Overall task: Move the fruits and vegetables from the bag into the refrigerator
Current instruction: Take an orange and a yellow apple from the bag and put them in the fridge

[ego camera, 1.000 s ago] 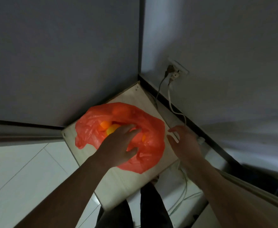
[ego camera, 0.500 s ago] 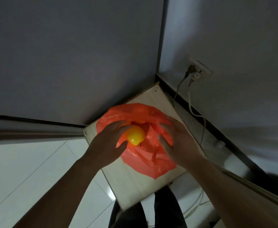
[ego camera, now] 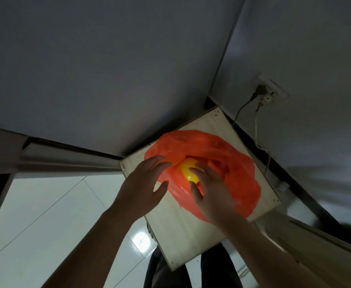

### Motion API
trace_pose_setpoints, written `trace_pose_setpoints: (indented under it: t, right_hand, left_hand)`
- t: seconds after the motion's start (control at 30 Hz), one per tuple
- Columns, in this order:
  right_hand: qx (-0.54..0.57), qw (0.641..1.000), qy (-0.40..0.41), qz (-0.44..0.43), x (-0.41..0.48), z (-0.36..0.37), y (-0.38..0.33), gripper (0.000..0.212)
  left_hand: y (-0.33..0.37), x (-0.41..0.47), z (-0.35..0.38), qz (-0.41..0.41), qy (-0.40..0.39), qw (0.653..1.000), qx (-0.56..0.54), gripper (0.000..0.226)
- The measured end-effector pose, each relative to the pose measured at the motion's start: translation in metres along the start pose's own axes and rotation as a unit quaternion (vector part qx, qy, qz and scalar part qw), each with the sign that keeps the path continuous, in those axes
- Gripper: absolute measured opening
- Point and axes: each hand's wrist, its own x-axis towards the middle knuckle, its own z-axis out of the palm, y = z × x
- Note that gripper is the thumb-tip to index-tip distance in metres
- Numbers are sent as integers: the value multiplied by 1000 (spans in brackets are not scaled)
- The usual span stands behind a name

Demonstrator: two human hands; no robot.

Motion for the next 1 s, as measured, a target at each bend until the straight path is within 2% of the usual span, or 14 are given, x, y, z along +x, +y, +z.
trace_pose_setpoints:
  t: [0.13, 0.3, 0.47, 0.57, 0.7, 0.83, 1.0]
  right_hand:
    - [-15, 997, 18, 74, 12, 22, -1, 43]
    - [-11, 992, -3, 126, 19, 37, -2, 56]
    - [19, 991, 19, 128, 7, 30, -9, 56]
    - [35, 994, 51, 94, -17, 9, -20, 54]
    - [42, 991, 91, 84, -37, -36, -24, 55]
    - [6, 993, 70, 91, -22, -65, -2, 59]
    - [-22, 996, 33, 84, 15, -73, 19, 59]
  left_hand:
    - [-4, -11, 5, -4, -4, 1000, -13, 45]
    - [-12, -18, 5, -6, -15, 1000, -25, 45]
    - [-10, -15, -2, 6, -8, 1000, -30, 42]
    - [-8, -6, -8, 18, 32, 999, -32, 40]
    - [-5, 16, -16, -25, 83, 994, -66, 51]
    - [-7, 50, -10, -55, 26, 998, -34, 68]
    - [-11, 76, -1, -18, -13, 1000, -10, 65]
